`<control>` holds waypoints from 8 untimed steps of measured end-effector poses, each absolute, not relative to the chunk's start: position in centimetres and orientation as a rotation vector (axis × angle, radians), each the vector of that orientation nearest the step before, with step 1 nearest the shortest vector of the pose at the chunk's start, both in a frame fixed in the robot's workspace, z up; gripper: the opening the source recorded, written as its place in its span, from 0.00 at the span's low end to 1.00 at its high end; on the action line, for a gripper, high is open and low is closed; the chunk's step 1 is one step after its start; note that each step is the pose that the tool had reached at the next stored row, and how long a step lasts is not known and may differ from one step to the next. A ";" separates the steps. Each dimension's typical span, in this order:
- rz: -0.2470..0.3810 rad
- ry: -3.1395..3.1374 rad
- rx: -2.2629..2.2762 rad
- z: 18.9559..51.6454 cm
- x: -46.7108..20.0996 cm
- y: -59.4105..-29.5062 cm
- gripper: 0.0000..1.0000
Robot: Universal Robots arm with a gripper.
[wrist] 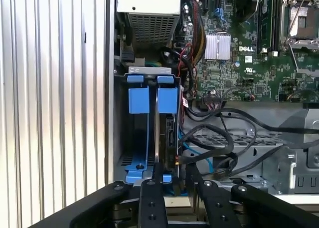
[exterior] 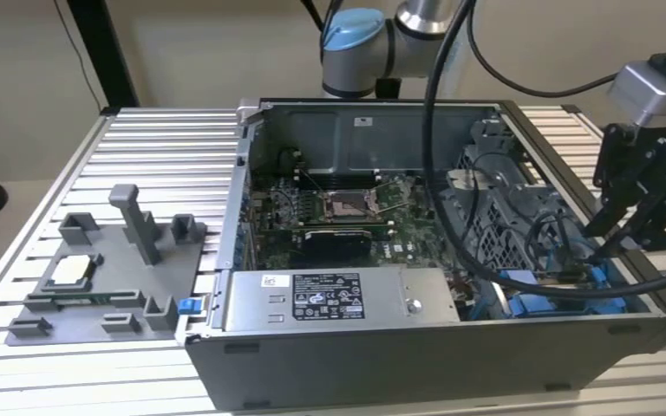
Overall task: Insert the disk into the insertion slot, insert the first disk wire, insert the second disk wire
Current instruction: 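Insert the second disk wire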
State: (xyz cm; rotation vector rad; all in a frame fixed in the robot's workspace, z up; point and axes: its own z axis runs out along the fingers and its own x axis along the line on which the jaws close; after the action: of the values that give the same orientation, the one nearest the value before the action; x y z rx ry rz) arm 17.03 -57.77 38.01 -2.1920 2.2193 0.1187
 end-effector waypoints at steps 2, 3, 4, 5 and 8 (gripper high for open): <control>0.139 2.228 -2.199 38.0 17.4 -57.8 1.00; 0.149 2.232 -2.203 38.0 17.6 -57.8 1.00; 0.160 2.237 -2.206 38.0 17.8 -57.9 1.00; 0.170 2.241 -2.210 38.0 18.0 -57.9 1.00; 0.206 2.255 -2.222 38.0 18.6 -58.0 1.00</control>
State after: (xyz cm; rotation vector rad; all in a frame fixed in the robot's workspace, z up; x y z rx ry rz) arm 18.61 -57.96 38.01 -2.2217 2.2548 0.2061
